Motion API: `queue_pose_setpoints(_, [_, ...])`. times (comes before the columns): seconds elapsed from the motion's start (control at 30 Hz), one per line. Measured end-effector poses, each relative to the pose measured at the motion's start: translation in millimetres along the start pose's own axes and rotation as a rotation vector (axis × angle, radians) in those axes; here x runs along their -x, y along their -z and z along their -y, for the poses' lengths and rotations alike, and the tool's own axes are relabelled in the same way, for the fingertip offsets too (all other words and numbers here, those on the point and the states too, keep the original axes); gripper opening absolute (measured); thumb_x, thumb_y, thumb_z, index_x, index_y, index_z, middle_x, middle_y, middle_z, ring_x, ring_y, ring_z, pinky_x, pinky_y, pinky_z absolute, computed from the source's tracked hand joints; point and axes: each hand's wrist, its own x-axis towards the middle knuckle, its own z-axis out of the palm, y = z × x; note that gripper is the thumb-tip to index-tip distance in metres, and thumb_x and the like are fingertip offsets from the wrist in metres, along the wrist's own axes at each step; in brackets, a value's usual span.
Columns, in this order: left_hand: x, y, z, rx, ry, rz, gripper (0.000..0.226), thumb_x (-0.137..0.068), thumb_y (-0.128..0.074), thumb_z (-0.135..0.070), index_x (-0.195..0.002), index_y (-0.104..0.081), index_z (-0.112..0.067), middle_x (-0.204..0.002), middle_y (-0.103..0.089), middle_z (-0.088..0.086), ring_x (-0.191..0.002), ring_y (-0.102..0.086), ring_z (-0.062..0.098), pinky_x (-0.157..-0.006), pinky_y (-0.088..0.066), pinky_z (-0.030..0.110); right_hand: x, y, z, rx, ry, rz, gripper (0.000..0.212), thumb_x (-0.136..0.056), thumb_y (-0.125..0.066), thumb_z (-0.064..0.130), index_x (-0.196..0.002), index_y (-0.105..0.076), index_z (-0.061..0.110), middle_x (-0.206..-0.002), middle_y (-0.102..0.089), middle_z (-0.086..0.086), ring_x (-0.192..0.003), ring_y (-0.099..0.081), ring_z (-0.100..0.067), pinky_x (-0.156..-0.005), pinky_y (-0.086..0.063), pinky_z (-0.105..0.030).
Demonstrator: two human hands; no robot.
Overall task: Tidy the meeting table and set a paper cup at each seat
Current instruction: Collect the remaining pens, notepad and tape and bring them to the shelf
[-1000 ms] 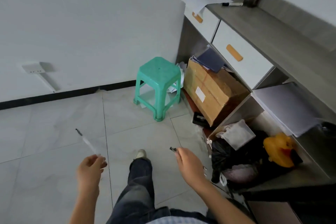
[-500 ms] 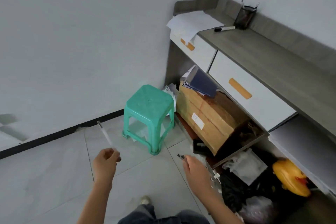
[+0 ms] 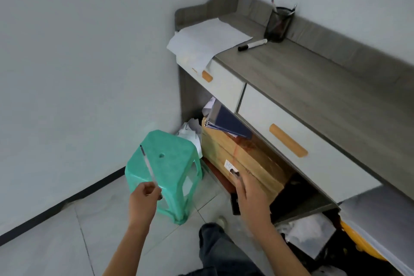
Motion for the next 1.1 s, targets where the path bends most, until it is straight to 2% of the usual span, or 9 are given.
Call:
queue_pose_setpoints(0.1, [-31, -30, -53, 0.014, -0.078, -0.019, 0.01, -0.082, -0.057, -0.001, -0.078, -0.058, -0.009, -0.067, -0.061, 0.007, -0.067, -0.058, 0.027, -0.071, -0.043, 0.035, -69, 30, 26, -0.029, 0.156, -0.076, 0.062, -0.084, -0.015, 0.062, -0.091, -0.058, 0.017, -0.072, -0.051, 0.012, -0.065, -0.049, 0.002, -0.058, -0.041, -0.016])
queue_pose_setpoints(0.23, [-58, -72, -123, 0.083, -0.182, -0.039, 0.02, -0.083, -0.058, 0.001, -0.071, -0.056, -0.016, -0.068, -0.06, 0.007, -0.065, -0.057, 0.023, -0.072, -0.044, 0.036, -140, 78, 30, 0.017, 0.26, -0.174, 0.067, -0.086, -0.013, 0.059, -0.101, -0.058, 0.012, -0.079, -0.061, 0.0, -0.068, -0.059, -0.016, -0.06, -0.049, -0.031])
queue_pose_setpoints(0.37, [-70, -125, -173, 0.123, -0.258, 0.017, 0.008, -0.082, -0.059, 0.001, -0.081, -0.059, -0.007, -0.069, -0.062, 0.006, -0.066, -0.058, 0.022, -0.071, -0.046, 0.031, -204, 119, 12, 0.132, 0.177, -0.137, 0.033, -0.095, -0.033, 0.032, -0.098, -0.056, 0.009, -0.079, -0.052, -0.002, -0.07, -0.051, -0.018, -0.065, -0.042, -0.032])
queue_pose_setpoints(0.47, [-79, -156, -201, 0.087, -0.338, 0.068, 0.011, -0.082, -0.06, 0.0, -0.078, -0.06, -0.01, -0.07, -0.063, 0.004, -0.062, -0.058, 0.013, -0.055, -0.046, 0.01, -242, 139, -6, 0.186, 0.149, -0.167, 0.029, -0.096, -0.035, 0.026, -0.104, -0.055, 0.006, -0.091, -0.059, -0.009, -0.079, -0.056, -0.024, -0.071, -0.046, -0.039])
queue_pose_setpoints(0.57, [-100, -178, -244, 0.098, -0.425, 0.064, 0.019, -0.082, -0.059, -0.001, -0.072, -0.057, -0.016, -0.067, -0.062, 0.001, -0.053, -0.058, 0.001, -0.048, -0.042, 0.003, -275, 152, -21, 0.295, 0.164, -0.29, 0.022, -0.094, -0.043, 0.019, -0.095, -0.059, 0.004, -0.077, -0.062, -0.016, -0.058, -0.053, -0.028, -0.049, -0.037, -0.033])
queue_pose_setpoints(0.67, [-118, -203, -293, 0.09, -0.541, 0.106, 0.022, -0.081, -0.061, -0.002, -0.069, -0.055, -0.02, -0.066, -0.062, -0.001, -0.054, -0.059, 0.0, -0.052, -0.044, 0.005, -299, 165, -32, 0.424, 0.149, -0.396, 0.011, -0.086, -0.055, 0.015, -0.08, -0.06, 0.006, -0.06, -0.06, -0.012, -0.043, -0.05, -0.029, -0.045, -0.023, -0.022])
queue_pose_setpoints(0.8, [-143, -244, -350, 0.062, -0.674, 0.177, 0.016, -0.08, -0.062, -0.005, -0.074, -0.055, -0.017, -0.07, -0.064, 0.002, -0.062, -0.06, -0.001, -0.058, -0.044, 0.006, -328, 186, -43, 0.505, 0.129, -0.425, 0.011, -0.087, -0.054, 0.017, -0.083, -0.06, 0.009, -0.062, -0.06, -0.012, -0.049, -0.055, -0.031, -0.05, -0.03, -0.028])
queue_pose_setpoints(0.97, [-175, -299, -415, 0.003, -0.769, 0.262, 0.007, -0.08, -0.06, -0.007, -0.082, -0.055, -0.009, -0.07, -0.062, 0.001, -0.075, -0.059, 0.018, -0.062, -0.043, 0.014, -363, 213, -47, 0.619, 0.108, -0.396, 0.016, -0.088, -0.053, 0.024, -0.09, -0.062, 0.011, -0.065, -0.061, -0.016, -0.055, -0.059, -0.035, -0.05, -0.036, -0.033])
queue_pose_setpoints(1.1, [-198, -342, -454, -0.095, -0.871, 0.308, 0.008, -0.081, -0.061, -0.011, -0.083, -0.053, -0.011, -0.082, -0.061, 0.004, -0.081, -0.057, 0.019, -0.072, -0.041, 0.027, -386, 226, -40, 0.639, 0.042, -0.289, 0.029, -0.097, -0.032, 0.034, -0.114, -0.049, 0.02, -0.093, -0.061, -0.011, -0.075, -0.059, -0.03, -0.059, -0.033, -0.029])
